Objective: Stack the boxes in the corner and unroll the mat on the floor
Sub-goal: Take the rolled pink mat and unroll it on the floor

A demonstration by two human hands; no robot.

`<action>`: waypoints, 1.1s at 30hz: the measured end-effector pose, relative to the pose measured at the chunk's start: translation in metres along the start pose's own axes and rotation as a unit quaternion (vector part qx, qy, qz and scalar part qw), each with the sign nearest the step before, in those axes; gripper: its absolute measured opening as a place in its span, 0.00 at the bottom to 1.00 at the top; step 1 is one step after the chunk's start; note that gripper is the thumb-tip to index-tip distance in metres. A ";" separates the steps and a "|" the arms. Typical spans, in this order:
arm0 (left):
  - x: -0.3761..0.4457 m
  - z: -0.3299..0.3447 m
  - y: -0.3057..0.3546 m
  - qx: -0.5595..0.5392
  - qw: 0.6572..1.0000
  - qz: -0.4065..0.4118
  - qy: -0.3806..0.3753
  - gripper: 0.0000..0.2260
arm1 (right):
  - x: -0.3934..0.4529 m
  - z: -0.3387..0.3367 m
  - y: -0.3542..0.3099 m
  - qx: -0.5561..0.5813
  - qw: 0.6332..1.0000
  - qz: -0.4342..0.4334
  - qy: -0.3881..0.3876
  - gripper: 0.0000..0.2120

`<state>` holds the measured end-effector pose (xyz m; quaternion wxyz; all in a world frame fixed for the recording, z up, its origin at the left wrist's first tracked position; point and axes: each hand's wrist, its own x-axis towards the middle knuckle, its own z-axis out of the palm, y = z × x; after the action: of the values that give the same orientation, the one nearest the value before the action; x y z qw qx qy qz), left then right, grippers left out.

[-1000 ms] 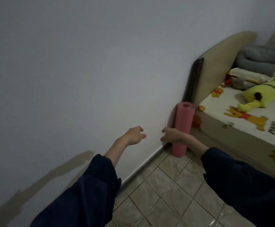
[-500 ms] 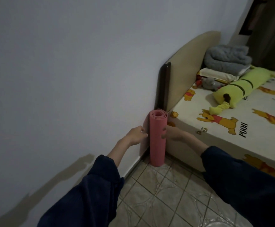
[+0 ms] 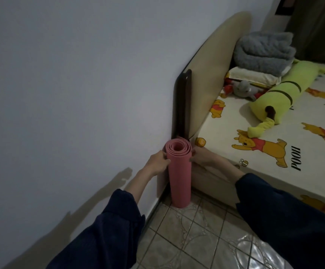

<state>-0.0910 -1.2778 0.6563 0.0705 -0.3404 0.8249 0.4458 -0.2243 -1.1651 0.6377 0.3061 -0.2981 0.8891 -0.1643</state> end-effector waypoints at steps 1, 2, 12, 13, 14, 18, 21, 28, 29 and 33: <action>0.012 0.002 0.003 -0.002 1.000 0.000 -0.001 0.15 | 0.010 -0.005 0.001 0.009 1.000 -0.003 -0.012 0.05; 0.025 0.004 0.006 -0.003 1.000 -0.004 -0.002 0.15 | 0.021 -0.011 0.002 0.011 1.000 -0.007 -0.016 0.06; 0.153 0.044 0.017 -0.056 0.995 -0.062 0.050 0.13 | 0.171 -0.023 0.047 0.013 0.999 -0.007 -0.044 0.21; 0.169 0.049 0.013 -0.053 0.994 -0.069 0.063 0.11 | 0.184 -0.022 0.051 0.009 0.999 -0.008 -0.046 0.21; 0.185 0.056 0.008 -0.054 0.993 -0.075 0.079 0.10 | 0.198 -0.021 0.055 0.012 0.999 -0.009 -0.047 0.21; 0.242 0.084 -0.019 -0.063 0.983 -0.115 0.127 0.13 | 0.238 -0.011 0.071 0.018 0.999 -0.006 -0.043 0.23; 0.264 0.095 -0.024 -0.053 0.974 -0.164 0.150 0.18 | 0.271 0.005 0.084 0.031 0.999 -0.002 -0.032 0.27; 0.316 0.137 -0.060 -0.074 0.956 -0.213 0.187 0.30 | 0.329 0.053 0.094 0.042 0.999 -0.013 -0.007 0.27; 0.320 0.142 -0.063 -0.071 0.954 -0.214 0.196 0.30 | 0.331 0.058 0.095 0.038 0.999 -0.016 0.001 0.27; 0.325 0.156 -0.070 -0.058 0.951 -0.191 0.235 0.28 | 0.328 0.071 0.100 -0.013 0.998 -0.037 0.052 0.26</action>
<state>-0.3228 -1.3437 0.3799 -0.0611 -0.5901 0.7103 0.3788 -0.4299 -1.3031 0.3904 0.2488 -0.3258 0.8943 -0.1792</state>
